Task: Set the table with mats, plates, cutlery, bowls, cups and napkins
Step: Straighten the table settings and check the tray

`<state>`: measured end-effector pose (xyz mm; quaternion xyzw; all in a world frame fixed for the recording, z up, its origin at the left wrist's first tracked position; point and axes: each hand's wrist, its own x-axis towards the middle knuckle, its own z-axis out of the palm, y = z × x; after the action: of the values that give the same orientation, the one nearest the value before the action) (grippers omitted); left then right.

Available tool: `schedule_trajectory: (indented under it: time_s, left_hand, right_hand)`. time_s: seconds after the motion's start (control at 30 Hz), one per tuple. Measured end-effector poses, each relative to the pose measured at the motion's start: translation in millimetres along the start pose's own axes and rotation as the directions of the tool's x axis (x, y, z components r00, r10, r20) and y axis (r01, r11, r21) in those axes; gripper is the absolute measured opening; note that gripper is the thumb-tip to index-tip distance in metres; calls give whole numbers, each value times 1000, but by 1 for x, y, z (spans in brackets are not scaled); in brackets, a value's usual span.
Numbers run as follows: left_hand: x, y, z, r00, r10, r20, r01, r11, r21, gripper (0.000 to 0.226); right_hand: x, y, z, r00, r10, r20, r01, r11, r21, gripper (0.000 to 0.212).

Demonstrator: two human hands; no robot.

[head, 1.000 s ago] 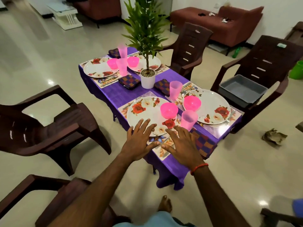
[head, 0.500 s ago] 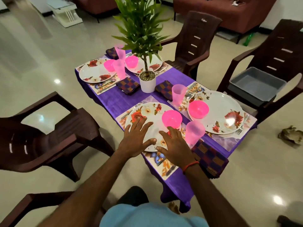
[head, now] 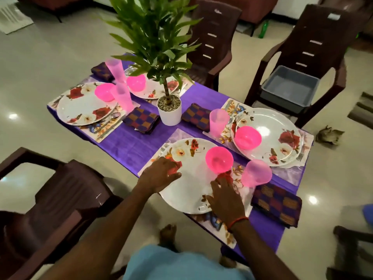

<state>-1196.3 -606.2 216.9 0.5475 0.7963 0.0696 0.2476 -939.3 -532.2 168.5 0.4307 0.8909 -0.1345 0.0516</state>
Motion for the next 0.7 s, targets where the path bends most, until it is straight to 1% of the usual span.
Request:
schedule_trajectory:
  time_s: [0.03,0.07,0.13,0.2,0.27,0.37,0.43,0.53,0.6,0.7]
  left_hand:
    - [9,-9,-4,1000,-26,8,26,999,-21,54]
    - [15,-18,-7,997,-75,4,75,997,-28,49]
    - [27,-37,-8,990,-144,4,144,990,14,50]
    - [38,-56,-7,988,-153,-8,153,987,52,43]
    - [46,-68,-8,991,-131,-25,132,990,44,35]
    - [58,-83,-7,993,-115,12,115,993,41,30]
    - [61,-88,-6,994,-104,33,102,994,44,31]
    - [69,-91,-3,997,-72,37,72,997,21,30]
    - [74,-92,-1,998,-43,43,42,999,22,29]
    - [80,-90,0,998,-1,56,-1,1000,31,30]
  right_hand:
    - [1,-4,7,999,55,-1,-55,998,-4,47]
    - [1,-6,15,994,112,-4,-112,994,9,52]
    - [-1,-12,24,974,227,-9,-226,973,52,58]
    - [-3,-17,31,947,321,-25,-317,944,92,53]
    - [-5,-20,33,920,391,-20,-385,913,134,45]
    - [-5,-28,32,867,498,16,-489,845,217,42]
    - [-4,-31,31,847,530,27,-517,813,267,44]
    - [-4,-33,37,799,601,29,-563,730,387,47]
    - [-5,-34,42,787,616,38,-568,699,433,49]
    - [-10,-37,44,759,651,13,-573,658,488,49]
